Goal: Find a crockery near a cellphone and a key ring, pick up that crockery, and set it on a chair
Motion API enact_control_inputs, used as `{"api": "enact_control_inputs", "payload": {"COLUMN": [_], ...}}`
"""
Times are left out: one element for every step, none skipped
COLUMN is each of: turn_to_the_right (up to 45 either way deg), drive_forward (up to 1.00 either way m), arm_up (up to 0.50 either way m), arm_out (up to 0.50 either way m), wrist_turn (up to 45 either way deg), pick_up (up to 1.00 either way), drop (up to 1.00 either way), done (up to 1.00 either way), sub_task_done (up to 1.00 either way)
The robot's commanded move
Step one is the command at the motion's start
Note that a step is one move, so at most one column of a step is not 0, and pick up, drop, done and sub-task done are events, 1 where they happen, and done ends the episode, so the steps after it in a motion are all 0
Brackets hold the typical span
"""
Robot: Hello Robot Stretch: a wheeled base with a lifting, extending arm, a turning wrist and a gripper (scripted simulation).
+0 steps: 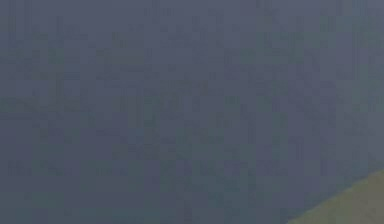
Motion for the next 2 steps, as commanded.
{"api": "enact_control_inputs", "payload": {"turn_to_the_right": [45.0,45.0], "drive_forward": [0.00,0.00], "arm_up": [0.00,0.00], "arm_out": [0.00,0.00], "wrist_turn": [0.0,0.0], "pick_up": [0.00,0.00], "drop": [0.00,0.00], "done": [0.00,0.00], "sub_task_done": [0.00,0.00]}}
